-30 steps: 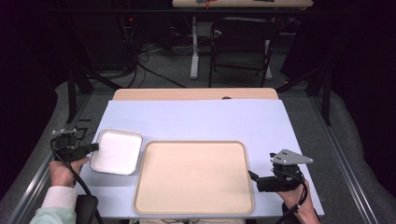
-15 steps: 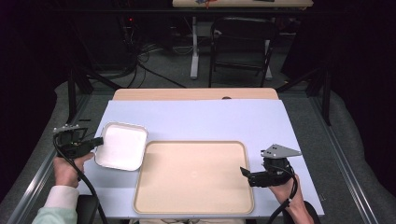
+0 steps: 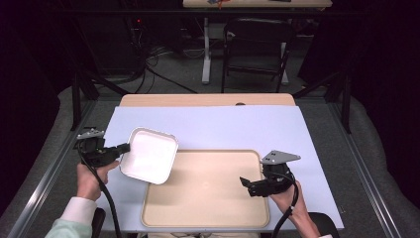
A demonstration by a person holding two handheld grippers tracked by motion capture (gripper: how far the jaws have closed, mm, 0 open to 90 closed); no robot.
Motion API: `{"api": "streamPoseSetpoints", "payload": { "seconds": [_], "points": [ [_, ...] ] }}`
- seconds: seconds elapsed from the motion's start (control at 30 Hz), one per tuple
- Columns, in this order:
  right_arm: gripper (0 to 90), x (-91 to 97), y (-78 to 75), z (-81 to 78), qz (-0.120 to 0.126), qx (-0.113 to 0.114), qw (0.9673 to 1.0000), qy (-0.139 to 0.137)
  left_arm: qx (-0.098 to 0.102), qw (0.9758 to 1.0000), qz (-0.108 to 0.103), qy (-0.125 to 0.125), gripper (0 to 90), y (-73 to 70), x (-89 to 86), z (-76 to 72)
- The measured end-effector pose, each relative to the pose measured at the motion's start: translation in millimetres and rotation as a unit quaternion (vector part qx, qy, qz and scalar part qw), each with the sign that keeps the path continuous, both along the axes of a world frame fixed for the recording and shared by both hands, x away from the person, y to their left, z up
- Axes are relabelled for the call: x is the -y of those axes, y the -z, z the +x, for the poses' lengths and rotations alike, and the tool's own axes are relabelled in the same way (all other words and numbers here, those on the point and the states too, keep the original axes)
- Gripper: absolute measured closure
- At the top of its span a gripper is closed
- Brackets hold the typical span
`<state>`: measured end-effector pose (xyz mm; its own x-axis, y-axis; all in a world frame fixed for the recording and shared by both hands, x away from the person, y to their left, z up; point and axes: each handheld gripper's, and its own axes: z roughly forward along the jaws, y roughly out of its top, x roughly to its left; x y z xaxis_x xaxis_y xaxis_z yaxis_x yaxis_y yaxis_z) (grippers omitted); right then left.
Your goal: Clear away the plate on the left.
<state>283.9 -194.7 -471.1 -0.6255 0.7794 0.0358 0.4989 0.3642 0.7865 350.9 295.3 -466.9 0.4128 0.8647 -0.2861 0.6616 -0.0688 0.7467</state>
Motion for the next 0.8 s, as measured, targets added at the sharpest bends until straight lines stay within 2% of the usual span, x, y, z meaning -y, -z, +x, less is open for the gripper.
{"api": "streamPoseSetpoints", "payload": {
  "seconds": [0.33,0.8],
  "points": [
    [0.0,-20.1,-0.7,7.4,0.008,-0.013,0.9997,-0.018,0.011,0.9996,-0.006,0.026,88.2,-1.2,27.9,-2.5],
    [0.0,-50.4,3.6,13.4,0.009,-0.02,0.9988,-0.044,0.018,0.998,-0.014,0.058,88.2,-2.2,61.7,-8.4]
  ]
}}
